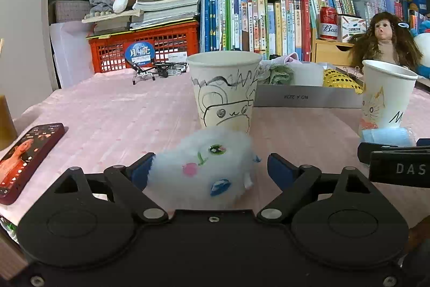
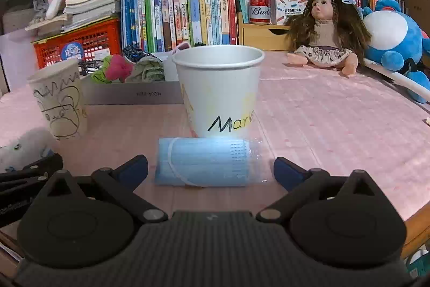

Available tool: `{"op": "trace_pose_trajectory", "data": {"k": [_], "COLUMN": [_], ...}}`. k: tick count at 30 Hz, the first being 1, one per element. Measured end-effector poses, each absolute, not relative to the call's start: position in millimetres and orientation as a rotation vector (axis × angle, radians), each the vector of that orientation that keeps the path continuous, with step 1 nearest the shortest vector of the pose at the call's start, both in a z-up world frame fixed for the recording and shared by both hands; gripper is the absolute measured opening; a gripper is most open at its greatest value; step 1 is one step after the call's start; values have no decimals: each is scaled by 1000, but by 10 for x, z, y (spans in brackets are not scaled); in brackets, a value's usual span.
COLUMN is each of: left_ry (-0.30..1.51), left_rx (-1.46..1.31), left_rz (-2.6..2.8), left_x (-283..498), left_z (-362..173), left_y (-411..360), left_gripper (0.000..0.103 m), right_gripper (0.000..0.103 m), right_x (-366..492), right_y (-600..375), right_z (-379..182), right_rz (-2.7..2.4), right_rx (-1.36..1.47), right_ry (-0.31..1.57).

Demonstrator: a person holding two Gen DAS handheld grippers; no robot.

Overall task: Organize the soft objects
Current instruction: 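Carry the white plush and mask packet over the grey tray with both grippers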

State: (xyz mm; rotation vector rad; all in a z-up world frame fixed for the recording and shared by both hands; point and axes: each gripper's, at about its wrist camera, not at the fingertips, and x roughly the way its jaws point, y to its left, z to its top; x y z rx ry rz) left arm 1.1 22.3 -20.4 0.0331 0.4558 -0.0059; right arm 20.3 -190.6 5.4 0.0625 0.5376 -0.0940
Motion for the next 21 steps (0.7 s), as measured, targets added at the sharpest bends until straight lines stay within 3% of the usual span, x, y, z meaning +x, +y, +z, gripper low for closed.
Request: {"op": "trace_pose_trajectory", "data": {"k": [2,5,8,21], "left_ry": [467,473,489,425], "left_rx": [18,5,-13,-11], "left_rz": [-6,33,24,-85], "left_x": [32,40,43,-323], "left_z": [-211,-194,-165,448], "left_y": [236,262,308,349], "left_gripper": [86,70,68,67], "right_gripper": [102,95,85,84], "right_x": [220,229,236,-140], "right_y": [-1900,-1895,-1894,-2098], "right_z": [44,40,40,536], "right_rz": [-95,-90,-73,41], "right_rx": [64,56,46,23], "right_ry": [541,542,551,482]}}
